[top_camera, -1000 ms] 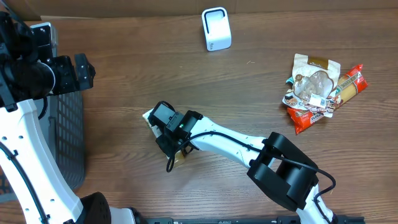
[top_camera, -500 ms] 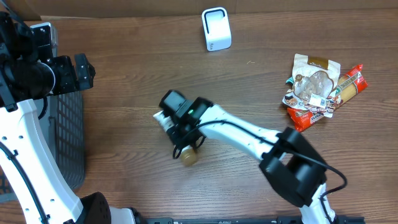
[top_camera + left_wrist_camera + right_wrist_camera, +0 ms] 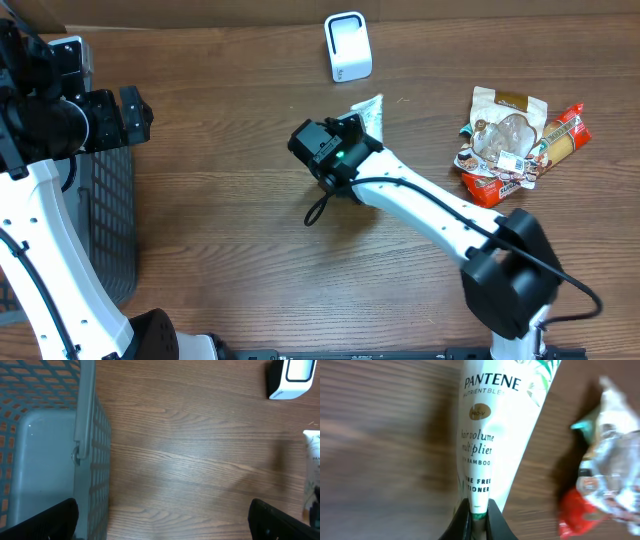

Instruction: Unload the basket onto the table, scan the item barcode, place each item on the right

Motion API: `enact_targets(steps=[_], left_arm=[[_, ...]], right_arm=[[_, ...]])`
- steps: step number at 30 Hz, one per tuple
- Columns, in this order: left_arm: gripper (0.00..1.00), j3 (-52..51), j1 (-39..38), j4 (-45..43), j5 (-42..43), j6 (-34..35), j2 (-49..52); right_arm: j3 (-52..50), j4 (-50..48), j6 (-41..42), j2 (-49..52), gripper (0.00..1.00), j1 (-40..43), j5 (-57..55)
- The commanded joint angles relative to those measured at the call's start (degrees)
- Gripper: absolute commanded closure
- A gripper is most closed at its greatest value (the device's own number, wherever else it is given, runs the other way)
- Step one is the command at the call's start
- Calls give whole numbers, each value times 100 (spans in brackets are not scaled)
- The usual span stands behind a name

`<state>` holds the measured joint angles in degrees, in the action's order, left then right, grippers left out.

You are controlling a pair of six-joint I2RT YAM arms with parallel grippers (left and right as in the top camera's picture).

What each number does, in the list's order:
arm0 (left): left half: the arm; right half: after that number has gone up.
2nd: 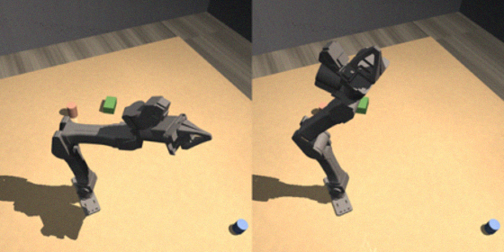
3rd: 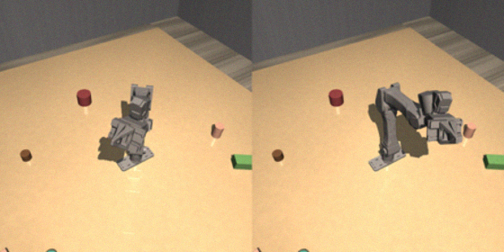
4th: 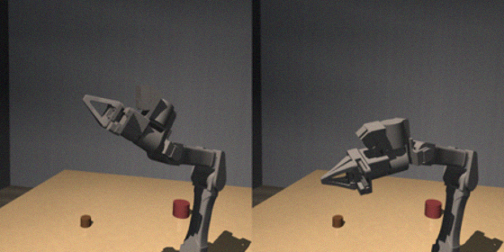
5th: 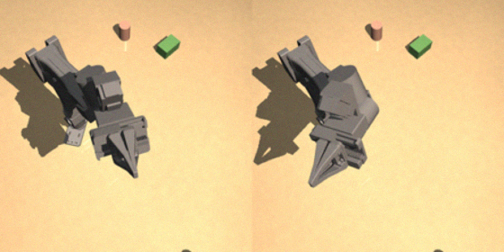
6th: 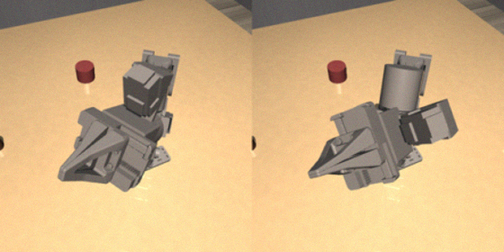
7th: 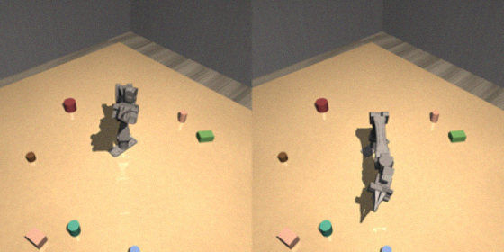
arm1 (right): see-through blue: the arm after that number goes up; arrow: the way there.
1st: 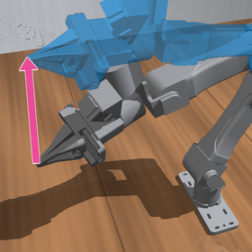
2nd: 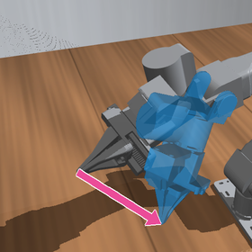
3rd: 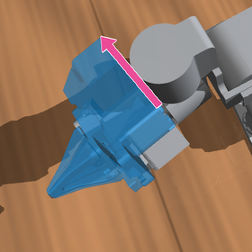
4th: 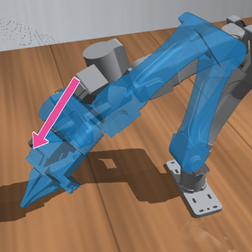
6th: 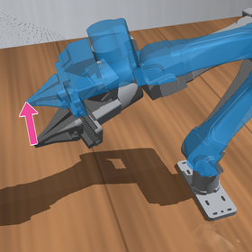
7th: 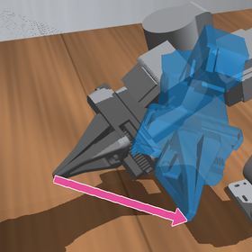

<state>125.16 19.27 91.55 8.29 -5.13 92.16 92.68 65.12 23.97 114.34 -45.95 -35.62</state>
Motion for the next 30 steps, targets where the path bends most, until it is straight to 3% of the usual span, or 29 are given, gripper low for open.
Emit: enact_targets(steps=[1, 6, 10, 12, 16, 27, 30], left_arm=[[0, 13, 22, -7, 9, -131, -17], [0, 13, 22, -7, 9, -131, -17], [1, 13, 22, -7, 9, -131, -17], [0, 13, 22, -7, 9, -131, -17], [0, 13, 22, -7, 7, -131, -17], [0, 13, 22, -7, 7, -131, -17], [0, 13, 22, -7, 9, -131, -17]], right_arm=[[140, 26, -173, 501, 96, -70, -1064], [140, 254, -345, 1027, 96, -133, -1685], [140, 28, -348, 1110, 95, -463, -911], [140, 11, -345, 1110, 74, -584, -573], [140, 87, -345, 1110, 55, -730, -214], [140, -9, -678, 1110, 53, -855, 1386], [146, -81, -1095, 1110, 45, -855, 1860]])
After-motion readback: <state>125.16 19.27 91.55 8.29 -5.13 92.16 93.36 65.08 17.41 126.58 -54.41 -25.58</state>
